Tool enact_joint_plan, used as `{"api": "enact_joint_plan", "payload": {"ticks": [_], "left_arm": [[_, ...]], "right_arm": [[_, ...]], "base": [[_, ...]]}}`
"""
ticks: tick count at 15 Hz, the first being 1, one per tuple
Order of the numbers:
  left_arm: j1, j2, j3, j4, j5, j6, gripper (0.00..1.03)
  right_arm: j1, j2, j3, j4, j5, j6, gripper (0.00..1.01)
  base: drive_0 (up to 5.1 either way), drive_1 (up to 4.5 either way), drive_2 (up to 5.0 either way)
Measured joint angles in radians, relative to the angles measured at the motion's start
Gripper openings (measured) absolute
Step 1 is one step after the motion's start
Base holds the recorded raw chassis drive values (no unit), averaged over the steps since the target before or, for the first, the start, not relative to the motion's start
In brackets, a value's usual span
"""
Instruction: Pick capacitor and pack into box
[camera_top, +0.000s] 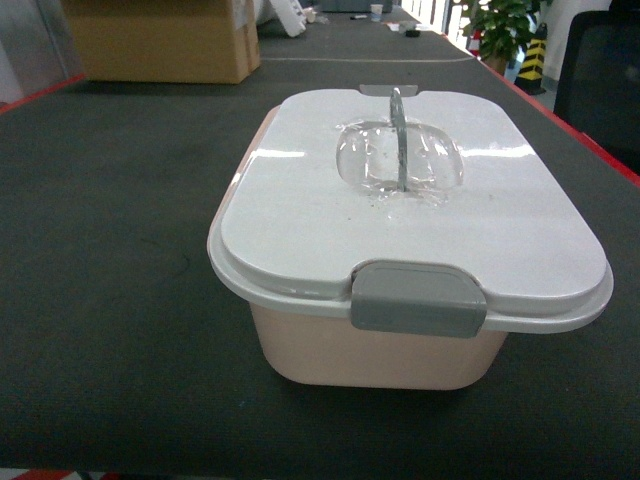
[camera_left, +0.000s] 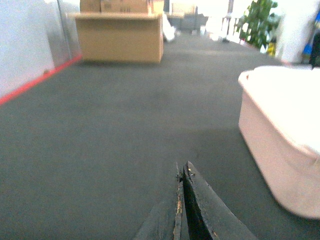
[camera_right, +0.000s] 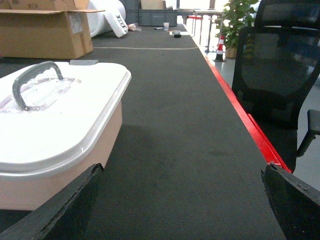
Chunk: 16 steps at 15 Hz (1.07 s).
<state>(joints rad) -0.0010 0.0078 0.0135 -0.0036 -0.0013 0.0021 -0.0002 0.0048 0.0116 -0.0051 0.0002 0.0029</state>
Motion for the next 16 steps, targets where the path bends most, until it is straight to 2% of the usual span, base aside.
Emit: {"api": "enact_joint_plan", "payload": {"ticks": [2, 3, 5, 6, 7, 12, 13, 16], "left_arm": [[0.001, 0.000, 0.000, -0.005, 0.002, 0.000, 0.02], [0.001, -0.001, 0.000, 0.001, 0.001, -0.001, 0.07], [0.001, -0.001, 0.000, 0.000, 0.001, -0.001, 0.32], [0.001, -0.001, 0.000, -0.001, 0.001, -0.001, 0.50], [0.001, -0.001, 0.000, 0.000, 0.001, -0.001, 0.59], [0.001, -0.001, 0.000, -0.001, 0.001, -0.001, 0.80], [0.001, 0.000, 0.000, -0.001, 0.001, -0.002, 0.98], [0.001, -0.001, 0.000, -0.001, 0.001, -0.001, 0.98]], "right_arm": [[0.000, 0.000, 0.000, 0.000, 0.000, 0.000, 0.98], [0.000, 0.000, 0.000, 0.000, 0.000, 0.000, 0.98], [0.000, 0.000, 0.000, 0.000, 0.000, 0.000, 0.98], [0.000, 0.000, 0.000, 0.000, 0.000, 0.000, 0.98], [0.000, 0.000, 0.000, 0.000, 0.000, 0.000, 0.98], [0.000, 0.000, 0.000, 0.000, 0.000, 0.000, 0.98], [0.000, 0.000, 0.000, 0.000, 0.000, 0.000, 0.98], [0.000, 0.000, 0.000, 0.000, 0.000, 0.000, 0.98]], "base": [[0.0, 0.00, 0.0], [0.0, 0.00, 0.0], [0.0, 0.00, 0.0], [0.0, 0.00, 0.0], [0.0, 0.00, 0.0], [0.0, 0.00, 0.0], [0.0, 0.00, 0.0], [0.0, 0.00, 0.0]]}}
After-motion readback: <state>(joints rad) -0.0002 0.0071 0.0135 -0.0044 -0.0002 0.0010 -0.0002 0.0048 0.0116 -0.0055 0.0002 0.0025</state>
